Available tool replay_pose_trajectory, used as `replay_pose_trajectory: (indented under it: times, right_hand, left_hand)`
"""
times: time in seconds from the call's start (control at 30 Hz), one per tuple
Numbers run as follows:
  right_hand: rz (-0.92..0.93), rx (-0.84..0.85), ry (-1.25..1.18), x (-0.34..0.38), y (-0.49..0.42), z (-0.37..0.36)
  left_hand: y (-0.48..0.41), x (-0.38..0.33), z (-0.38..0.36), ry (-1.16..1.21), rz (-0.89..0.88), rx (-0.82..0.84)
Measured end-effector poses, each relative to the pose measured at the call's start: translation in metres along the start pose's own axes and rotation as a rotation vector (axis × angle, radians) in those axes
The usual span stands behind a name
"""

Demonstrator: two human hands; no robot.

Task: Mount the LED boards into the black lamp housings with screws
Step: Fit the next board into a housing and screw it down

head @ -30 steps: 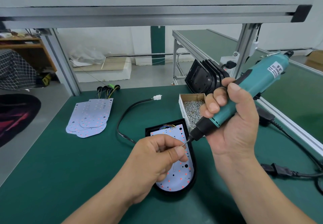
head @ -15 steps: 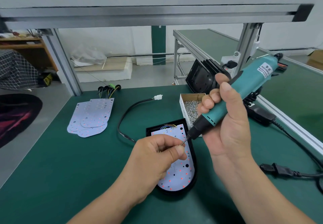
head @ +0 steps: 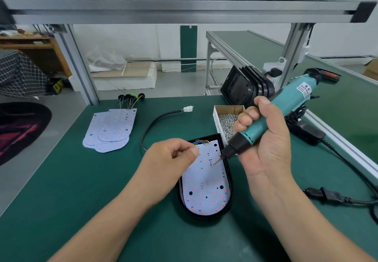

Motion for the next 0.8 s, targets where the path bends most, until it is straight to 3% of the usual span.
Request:
replay_pose_trajectory:
  times: [0.13,0.23,0.5,0.8]
  right_hand:
    - [-0.077,0.106,0.120,-0.006,0.004,0.000]
    - [-0.123,0.181,0.212,-0.011,0.008,-0.001]
    - [-0.160,0.291,0.384,-0.018,0.017,-0.005]
    - [-0.151,0.346,0.413,-0.025,0.026,-0.009]
  left_hand:
    - [0.000,0.007,0.001,-0.536,-0.013,-0.020]
    - [0.000,0.006,-0.009,-0.771,-0.030,-0.033]
    - [-0.006,0.004,-0.009,-0.815,-0.002,0.002]
    - [-0.007,0.005,-0.018,-0.827,-0.040,0.018]
Point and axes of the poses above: each hand's wrist, its own y-axis away from the middle knuckle, its own z-axis out of the back of the hand, x = y × z, the point moved 1 cm from there along -y, towards the middle knuckle, and after that the axes turned 7 degrees about -y, right-handed, at the moved point
